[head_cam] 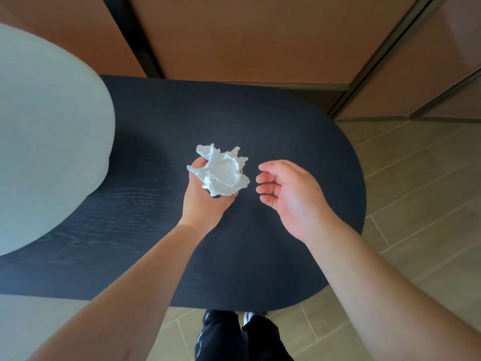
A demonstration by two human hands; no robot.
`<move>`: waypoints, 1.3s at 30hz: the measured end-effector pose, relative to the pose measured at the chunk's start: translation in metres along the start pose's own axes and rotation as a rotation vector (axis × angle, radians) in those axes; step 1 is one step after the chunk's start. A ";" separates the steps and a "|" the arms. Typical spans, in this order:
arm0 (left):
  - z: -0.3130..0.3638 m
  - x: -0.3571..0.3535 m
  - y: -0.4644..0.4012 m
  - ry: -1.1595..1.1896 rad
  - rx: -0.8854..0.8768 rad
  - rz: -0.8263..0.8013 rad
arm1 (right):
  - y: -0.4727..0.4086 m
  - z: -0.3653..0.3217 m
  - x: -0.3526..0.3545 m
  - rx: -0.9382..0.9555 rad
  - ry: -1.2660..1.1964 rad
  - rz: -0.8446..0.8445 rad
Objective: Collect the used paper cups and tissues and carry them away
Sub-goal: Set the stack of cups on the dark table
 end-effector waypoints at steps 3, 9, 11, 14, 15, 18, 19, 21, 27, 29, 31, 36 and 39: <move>-0.011 -0.001 0.002 -0.013 0.042 -0.006 | -0.001 0.003 0.006 -0.010 -0.032 0.005; -0.032 0.006 0.006 -0.035 0.148 -0.017 | 0.002 0.004 0.007 -0.006 -0.028 -0.024; -0.044 0.012 0.012 -0.032 0.210 -0.018 | 0.005 0.003 0.007 -0.005 -0.021 -0.029; -0.052 0.023 0.021 -0.010 0.247 -0.001 | 0.012 0.000 0.007 -0.011 -0.021 -0.030; -0.050 0.026 0.024 -0.010 0.229 0.013 | 0.015 -0.001 0.007 -0.012 -0.021 -0.034; -0.033 0.035 0.038 -0.004 0.186 0.086 | 0.025 -0.009 0.005 -0.004 -0.019 -0.042; -0.026 0.040 0.044 0.013 0.185 0.124 | 0.029 -0.013 0.004 -0.002 -0.019 -0.042; -0.008 0.049 0.058 0.049 0.186 0.189 | 0.037 -0.022 0.002 0.004 -0.023 -0.047; 0.058 0.065 0.091 0.144 0.094 0.157 | 0.068 -0.053 -0.006 0.065 -0.037 -0.109; 0.078 0.067 0.100 0.189 0.068 0.128 | 0.078 -0.062 -0.007 0.084 -0.042 -0.131; 0.096 0.069 0.110 0.269 0.054 0.092 | 0.088 -0.071 -0.008 0.105 -0.050 -0.155; 0.131 0.074 0.140 0.480 0.040 0.025 | 0.108 -0.087 -0.015 0.144 -0.062 -0.185; 0.143 0.085 0.156 0.591 0.069 0.017 | 0.121 -0.096 -0.026 0.171 -0.043 -0.219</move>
Point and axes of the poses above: each hand's wrist, its own y-axis away from the middle knuckle, its own x-axis out of the back of the hand, z = x × y, the point moved 6 cm from there along -y, towards the middle knuckle, and after that the axes turned 10 degrees about x, right-handed, at the moved point
